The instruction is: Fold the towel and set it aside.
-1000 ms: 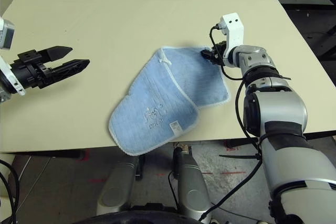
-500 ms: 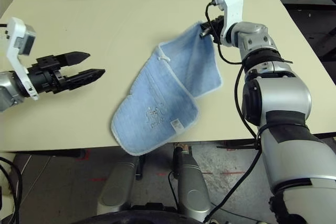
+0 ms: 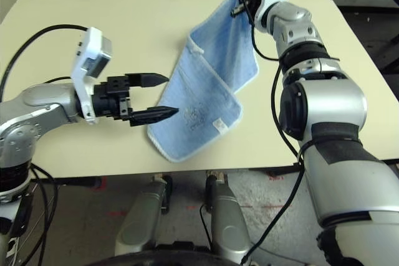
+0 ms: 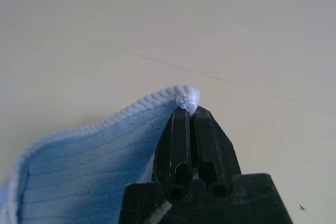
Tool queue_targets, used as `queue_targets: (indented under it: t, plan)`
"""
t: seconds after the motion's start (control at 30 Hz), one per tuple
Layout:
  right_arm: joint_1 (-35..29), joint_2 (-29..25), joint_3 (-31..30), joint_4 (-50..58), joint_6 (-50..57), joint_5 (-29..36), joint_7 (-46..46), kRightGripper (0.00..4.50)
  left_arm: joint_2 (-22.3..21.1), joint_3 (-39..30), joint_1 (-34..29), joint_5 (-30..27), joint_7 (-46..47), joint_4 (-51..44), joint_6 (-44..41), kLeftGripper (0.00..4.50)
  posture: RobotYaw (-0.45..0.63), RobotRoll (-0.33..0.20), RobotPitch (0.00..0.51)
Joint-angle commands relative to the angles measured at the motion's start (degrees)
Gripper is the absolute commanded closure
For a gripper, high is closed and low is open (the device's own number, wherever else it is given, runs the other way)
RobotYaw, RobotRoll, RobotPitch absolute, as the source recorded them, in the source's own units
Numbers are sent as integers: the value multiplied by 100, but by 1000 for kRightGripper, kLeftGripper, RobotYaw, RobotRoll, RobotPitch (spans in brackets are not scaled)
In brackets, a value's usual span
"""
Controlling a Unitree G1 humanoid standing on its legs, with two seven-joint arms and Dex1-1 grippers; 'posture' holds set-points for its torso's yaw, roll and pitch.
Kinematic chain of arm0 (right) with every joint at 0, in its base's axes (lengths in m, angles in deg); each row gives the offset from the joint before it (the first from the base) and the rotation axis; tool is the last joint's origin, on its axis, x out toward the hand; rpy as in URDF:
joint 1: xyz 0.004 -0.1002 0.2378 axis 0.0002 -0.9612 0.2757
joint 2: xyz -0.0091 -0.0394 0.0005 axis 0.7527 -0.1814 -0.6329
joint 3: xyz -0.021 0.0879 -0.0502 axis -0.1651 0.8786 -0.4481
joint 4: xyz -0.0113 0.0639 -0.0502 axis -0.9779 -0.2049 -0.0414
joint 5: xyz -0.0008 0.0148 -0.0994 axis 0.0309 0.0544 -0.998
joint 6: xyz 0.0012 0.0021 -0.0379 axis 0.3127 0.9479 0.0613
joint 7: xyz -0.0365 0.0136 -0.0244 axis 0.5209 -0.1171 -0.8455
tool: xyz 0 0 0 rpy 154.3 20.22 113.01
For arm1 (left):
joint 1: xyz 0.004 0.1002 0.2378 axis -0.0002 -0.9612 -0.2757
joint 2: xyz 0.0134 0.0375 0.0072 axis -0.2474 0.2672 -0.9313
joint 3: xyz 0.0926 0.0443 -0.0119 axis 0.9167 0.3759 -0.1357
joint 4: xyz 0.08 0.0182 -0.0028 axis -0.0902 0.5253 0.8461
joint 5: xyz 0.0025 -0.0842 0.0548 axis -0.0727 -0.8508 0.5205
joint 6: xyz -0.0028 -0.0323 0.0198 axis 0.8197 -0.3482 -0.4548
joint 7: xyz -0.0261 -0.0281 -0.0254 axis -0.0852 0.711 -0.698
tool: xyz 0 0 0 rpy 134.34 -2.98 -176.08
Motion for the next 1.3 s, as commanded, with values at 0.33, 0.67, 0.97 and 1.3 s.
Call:
queue_targets:
  t: [0.33,0.67,0.97,1.3]
  plan:
    - [-58,44,29,-41,20,2,-105,4466,1408,1729,965,1726,570,1318,50,0,227,0,139]
    - [-157,67,13,-43,42,-15,-114,4466,2515,2349,1386,2671,597,2542,388,0,222,0,140]
    - [-200,70,6,-40,44,-23,-123,4466,3136,2570,1399,3284,637,3433,599,0,209,0,134]
    - [-202,20,18,-32,40,-16,-121,4500,3246,2701,1367,3950,678,4113,773,999,203,0,127]
